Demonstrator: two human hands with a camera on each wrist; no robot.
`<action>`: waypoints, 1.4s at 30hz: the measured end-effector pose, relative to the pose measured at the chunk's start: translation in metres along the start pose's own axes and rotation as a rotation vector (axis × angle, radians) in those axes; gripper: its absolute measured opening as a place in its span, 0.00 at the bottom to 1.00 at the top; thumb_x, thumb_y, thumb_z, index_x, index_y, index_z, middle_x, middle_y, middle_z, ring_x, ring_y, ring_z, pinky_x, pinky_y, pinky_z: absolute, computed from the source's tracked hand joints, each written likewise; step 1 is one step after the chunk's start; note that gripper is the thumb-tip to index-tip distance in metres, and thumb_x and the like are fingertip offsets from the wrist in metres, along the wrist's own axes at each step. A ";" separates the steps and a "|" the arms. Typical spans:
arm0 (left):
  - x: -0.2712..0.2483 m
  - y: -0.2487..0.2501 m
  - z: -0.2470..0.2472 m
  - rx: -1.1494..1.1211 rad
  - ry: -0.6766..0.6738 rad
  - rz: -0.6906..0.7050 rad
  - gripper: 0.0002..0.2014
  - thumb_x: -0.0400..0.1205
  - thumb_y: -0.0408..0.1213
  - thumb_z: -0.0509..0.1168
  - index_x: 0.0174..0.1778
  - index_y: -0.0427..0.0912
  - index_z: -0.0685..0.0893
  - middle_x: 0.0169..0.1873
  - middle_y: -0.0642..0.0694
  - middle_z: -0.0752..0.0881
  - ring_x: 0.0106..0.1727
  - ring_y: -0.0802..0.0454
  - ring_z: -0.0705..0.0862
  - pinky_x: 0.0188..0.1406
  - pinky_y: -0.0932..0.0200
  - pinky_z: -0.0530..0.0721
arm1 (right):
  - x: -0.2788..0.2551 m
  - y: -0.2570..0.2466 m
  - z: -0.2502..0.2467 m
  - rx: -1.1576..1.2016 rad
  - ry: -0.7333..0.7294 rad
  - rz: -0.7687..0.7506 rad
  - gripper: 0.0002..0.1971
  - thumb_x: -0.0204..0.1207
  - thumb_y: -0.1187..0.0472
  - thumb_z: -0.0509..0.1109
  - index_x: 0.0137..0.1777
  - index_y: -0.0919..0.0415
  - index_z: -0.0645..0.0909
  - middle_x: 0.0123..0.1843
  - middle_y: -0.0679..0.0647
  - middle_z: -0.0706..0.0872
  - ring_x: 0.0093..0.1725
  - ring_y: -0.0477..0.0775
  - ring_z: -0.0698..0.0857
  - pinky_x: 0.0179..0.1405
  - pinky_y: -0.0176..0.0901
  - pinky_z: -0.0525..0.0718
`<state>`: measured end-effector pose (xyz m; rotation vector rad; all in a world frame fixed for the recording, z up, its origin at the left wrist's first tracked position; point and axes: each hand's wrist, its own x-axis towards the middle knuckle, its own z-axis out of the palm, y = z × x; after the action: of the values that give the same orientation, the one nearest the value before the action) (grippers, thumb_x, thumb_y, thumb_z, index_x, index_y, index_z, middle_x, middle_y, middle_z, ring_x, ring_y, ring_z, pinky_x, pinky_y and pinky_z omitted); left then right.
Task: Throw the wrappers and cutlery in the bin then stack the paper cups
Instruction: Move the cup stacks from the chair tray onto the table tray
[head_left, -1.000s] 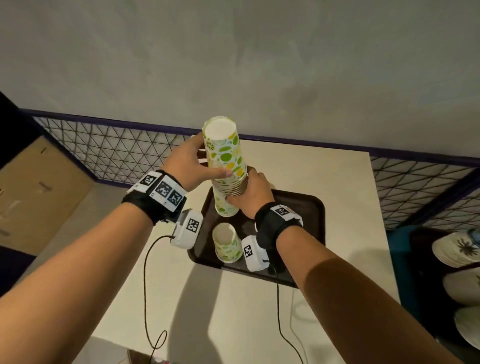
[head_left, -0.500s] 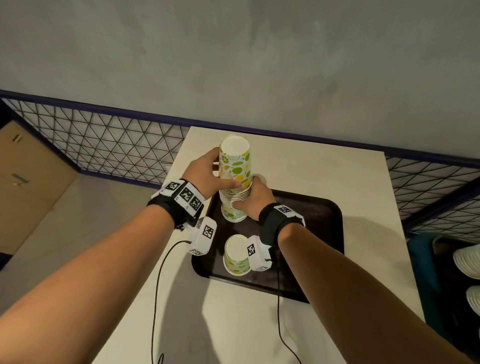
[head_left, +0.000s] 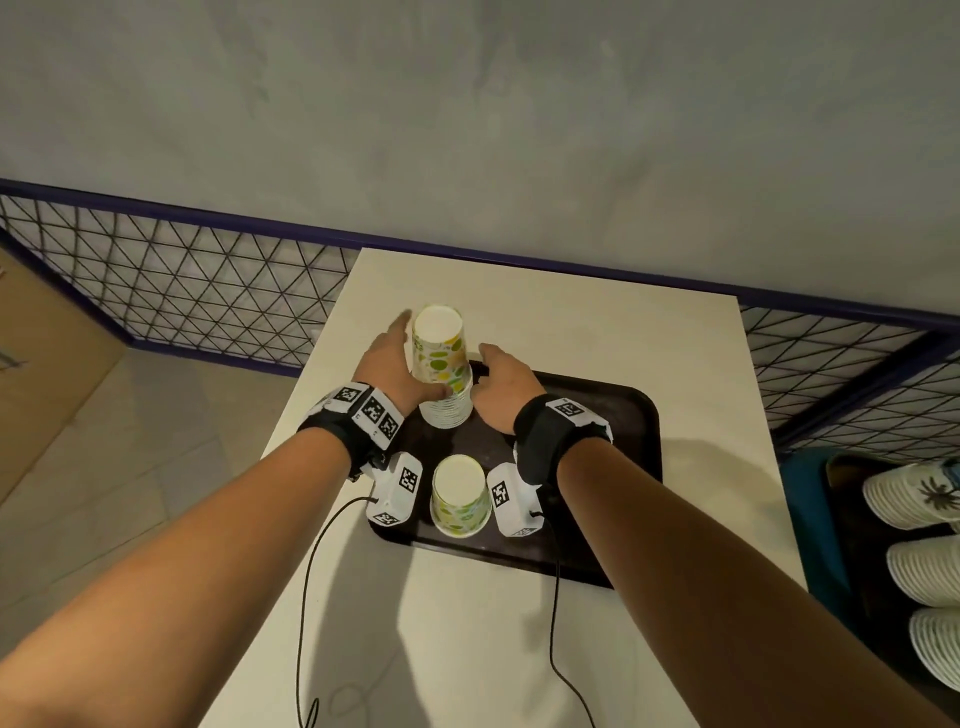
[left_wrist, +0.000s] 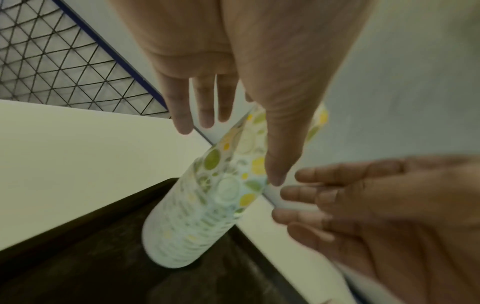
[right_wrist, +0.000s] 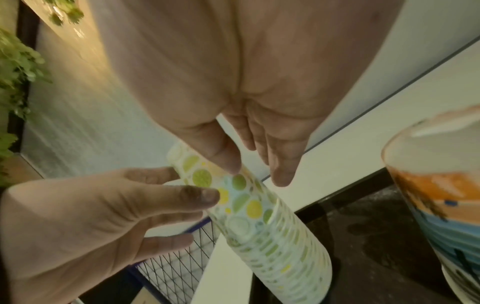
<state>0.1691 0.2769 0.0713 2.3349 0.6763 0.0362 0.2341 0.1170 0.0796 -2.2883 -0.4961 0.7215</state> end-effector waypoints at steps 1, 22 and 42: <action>-0.007 0.005 -0.006 -0.036 0.019 -0.018 0.61 0.64 0.43 0.87 0.89 0.48 0.56 0.80 0.38 0.75 0.80 0.40 0.75 0.78 0.42 0.76 | -0.008 0.000 -0.006 0.025 0.020 -0.005 0.32 0.83 0.66 0.64 0.87 0.59 0.60 0.83 0.60 0.72 0.79 0.61 0.76 0.78 0.52 0.75; -0.295 0.253 0.217 -0.235 -0.596 0.528 0.19 0.79 0.42 0.77 0.64 0.54 0.82 0.52 0.52 0.84 0.43 0.53 0.88 0.40 0.61 0.87 | -0.433 0.298 -0.176 0.276 0.889 0.019 0.12 0.79 0.72 0.72 0.59 0.59 0.85 0.53 0.49 0.89 0.53 0.44 0.89 0.50 0.32 0.86; -0.353 0.358 0.491 0.308 -0.956 0.274 0.35 0.82 0.46 0.70 0.84 0.41 0.67 0.76 0.41 0.80 0.76 0.43 0.79 0.74 0.55 0.77 | -0.476 0.502 -0.241 0.388 0.925 0.524 0.38 0.63 0.49 0.88 0.71 0.44 0.74 0.61 0.38 0.81 0.61 0.43 0.80 0.63 0.45 0.82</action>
<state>0.1301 -0.4190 -0.0186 2.3323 -0.1291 -1.0474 0.0886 -0.6001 0.0465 -2.0851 0.6311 -0.0788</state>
